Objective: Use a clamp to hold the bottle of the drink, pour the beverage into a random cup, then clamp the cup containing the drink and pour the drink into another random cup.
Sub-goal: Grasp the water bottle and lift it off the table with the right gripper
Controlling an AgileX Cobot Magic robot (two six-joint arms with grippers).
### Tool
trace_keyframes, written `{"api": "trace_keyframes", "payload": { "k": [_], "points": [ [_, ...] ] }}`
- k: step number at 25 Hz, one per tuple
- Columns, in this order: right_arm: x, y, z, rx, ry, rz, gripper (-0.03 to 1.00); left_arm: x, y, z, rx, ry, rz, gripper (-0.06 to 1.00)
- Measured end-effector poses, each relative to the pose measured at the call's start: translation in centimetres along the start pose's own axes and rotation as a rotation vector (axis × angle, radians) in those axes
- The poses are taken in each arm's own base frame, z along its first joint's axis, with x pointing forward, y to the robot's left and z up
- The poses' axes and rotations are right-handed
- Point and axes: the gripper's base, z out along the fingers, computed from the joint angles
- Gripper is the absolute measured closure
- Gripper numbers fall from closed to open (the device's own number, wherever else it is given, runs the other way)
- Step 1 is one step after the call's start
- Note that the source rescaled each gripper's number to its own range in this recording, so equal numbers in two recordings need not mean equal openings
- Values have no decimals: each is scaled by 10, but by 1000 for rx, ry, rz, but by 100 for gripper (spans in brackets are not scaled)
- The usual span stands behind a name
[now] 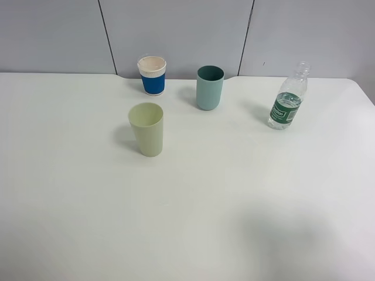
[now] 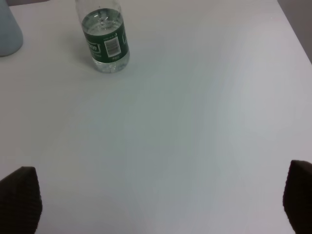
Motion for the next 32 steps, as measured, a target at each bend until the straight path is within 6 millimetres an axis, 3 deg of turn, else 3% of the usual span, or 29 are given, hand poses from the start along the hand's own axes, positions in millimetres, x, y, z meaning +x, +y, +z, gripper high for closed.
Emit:
{"api": "trace_keyframes", "payload": {
  "k": [32],
  "points": [
    [0, 0, 0, 0, 0, 0, -2, 0, 0, 0, 0, 0, 0, -6]
  ]
}}
